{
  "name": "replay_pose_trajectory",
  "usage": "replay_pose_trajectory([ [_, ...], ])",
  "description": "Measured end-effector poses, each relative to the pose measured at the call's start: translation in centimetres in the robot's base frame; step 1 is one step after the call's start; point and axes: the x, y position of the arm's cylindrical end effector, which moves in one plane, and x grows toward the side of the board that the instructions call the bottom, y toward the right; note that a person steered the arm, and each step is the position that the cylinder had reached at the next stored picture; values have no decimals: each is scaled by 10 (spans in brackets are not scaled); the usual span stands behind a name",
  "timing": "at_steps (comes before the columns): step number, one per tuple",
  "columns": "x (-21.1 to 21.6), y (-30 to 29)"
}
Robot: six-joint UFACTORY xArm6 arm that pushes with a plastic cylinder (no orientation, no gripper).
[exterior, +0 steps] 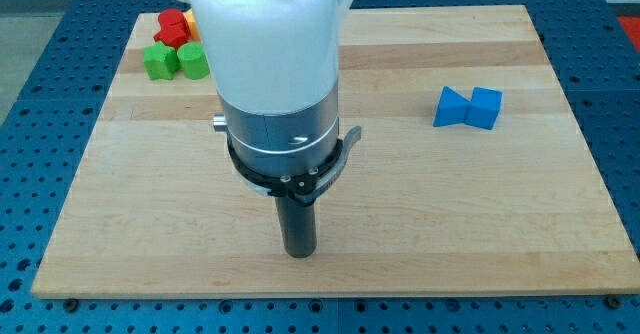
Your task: Point your arm at yellow hexagon
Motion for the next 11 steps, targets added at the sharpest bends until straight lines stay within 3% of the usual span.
replay_pose_trajectory([
  [2, -7, 0],
  [3, -60, -1],
  [6, -273, -35],
  [7, -276, -35],
  [10, -390, -55],
  [11, -389, -57],
])
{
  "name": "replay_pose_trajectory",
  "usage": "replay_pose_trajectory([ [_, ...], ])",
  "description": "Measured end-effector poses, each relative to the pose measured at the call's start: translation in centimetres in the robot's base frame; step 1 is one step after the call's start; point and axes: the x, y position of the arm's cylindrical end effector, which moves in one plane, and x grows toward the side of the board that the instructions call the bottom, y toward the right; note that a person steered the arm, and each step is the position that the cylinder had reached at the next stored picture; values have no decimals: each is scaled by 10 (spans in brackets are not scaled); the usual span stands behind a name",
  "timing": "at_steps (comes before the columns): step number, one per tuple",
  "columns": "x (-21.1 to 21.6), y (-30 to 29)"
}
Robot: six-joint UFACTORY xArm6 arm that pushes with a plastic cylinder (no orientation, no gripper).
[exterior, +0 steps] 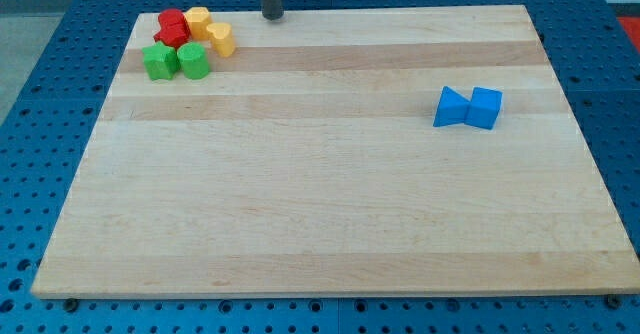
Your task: Point your arm at yellow hexagon
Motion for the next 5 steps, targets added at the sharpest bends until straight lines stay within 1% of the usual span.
replay_pose_trajectory([
  [1, 0, -14],
  [4, -1, -28],
  [5, -1, -47],
])
